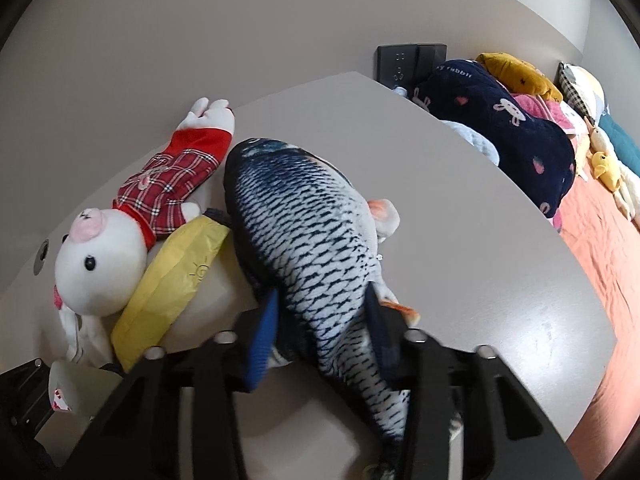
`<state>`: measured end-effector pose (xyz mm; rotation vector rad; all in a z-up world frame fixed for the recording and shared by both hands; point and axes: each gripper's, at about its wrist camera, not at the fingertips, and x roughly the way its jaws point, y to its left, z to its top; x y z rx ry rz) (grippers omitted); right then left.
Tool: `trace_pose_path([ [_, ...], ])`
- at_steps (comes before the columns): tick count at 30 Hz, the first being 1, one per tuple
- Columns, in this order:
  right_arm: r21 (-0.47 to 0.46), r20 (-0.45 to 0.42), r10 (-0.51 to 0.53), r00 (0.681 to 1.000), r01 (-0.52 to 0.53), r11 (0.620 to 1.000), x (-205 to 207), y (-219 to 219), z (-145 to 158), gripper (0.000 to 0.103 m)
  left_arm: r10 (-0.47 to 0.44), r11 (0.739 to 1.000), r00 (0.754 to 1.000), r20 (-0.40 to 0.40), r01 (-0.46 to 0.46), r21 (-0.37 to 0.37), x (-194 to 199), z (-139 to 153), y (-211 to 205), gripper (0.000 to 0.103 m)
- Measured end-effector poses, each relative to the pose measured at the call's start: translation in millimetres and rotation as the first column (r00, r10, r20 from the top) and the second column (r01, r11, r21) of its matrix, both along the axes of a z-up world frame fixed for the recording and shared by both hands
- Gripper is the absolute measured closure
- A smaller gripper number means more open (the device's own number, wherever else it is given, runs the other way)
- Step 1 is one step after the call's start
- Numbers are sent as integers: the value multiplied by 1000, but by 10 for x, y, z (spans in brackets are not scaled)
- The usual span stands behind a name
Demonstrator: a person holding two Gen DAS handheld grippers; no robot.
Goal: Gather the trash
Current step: 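Grasp the blue-grey fish plush with the right gripper while the left gripper holds the grey block, then carry the fish plush and grey block toward the black bin with both grippers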
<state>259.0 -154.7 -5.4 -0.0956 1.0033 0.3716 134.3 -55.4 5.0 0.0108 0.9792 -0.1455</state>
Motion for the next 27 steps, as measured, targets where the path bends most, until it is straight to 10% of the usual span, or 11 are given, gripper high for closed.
trace_pose_path([
  [6,32,32,19,999,-20,999,-98,8,103,88,0,1000,1000,7,0,-2,-36,42,17,69],
  [27,108,172,-17,985,-2,994,-836,-303,984,89,-29,999,996,79,31,-25,-449,490,-44,69],
])
